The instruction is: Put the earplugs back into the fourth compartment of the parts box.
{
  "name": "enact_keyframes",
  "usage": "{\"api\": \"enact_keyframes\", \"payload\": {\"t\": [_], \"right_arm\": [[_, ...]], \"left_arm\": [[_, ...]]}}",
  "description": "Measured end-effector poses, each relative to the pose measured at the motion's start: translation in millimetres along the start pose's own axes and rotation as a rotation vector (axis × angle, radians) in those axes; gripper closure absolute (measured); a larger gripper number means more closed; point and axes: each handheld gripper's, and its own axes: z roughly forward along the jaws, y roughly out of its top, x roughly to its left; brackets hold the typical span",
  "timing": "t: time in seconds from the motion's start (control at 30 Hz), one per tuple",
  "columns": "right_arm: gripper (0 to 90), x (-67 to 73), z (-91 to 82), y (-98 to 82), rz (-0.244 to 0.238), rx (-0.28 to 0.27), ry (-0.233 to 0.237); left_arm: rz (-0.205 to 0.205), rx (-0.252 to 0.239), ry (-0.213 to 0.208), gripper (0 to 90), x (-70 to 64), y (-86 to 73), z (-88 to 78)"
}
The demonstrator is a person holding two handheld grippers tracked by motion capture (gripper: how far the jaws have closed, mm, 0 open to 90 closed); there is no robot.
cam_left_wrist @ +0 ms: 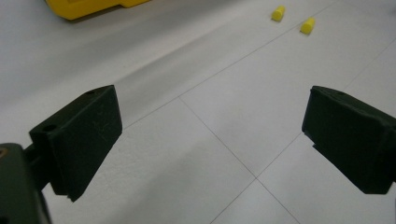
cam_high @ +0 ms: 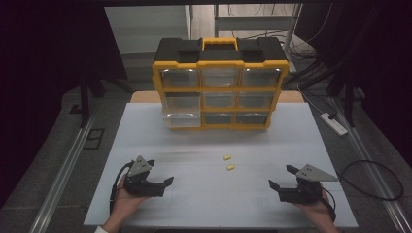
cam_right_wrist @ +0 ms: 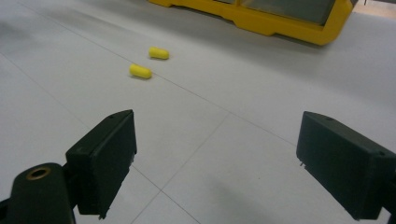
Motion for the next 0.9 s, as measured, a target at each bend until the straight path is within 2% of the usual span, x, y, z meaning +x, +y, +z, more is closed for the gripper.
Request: {"api": "enact_keyframes", "payload": {"t": [0.43,0.63,0.7,0.9], "right_arm": [[13.9,-2.3,1.4,-1.5,0.013,0.03,-0.012],[14.0,-1.3,4.7,-4.3,0.041,0.047,-0.006],[14.0,2.1,6.8,-3.8,0.017,0.057,0.004],[14.6,2.5,7.1,-4.1,0.007,0.058,0.008]], "left_arm": [[0.001,0.003,-0.018,5.7,-3.4,2.2,-0.8],[0.0,0.007,-0.01,6.1,-6.3,4.6,0.3],[-0.004,0.011,-0.016,6.3,-8.0,8.7,0.7],[0.0,0.011,-0.025,6.9,-12.6,22.3,4.0]]}}
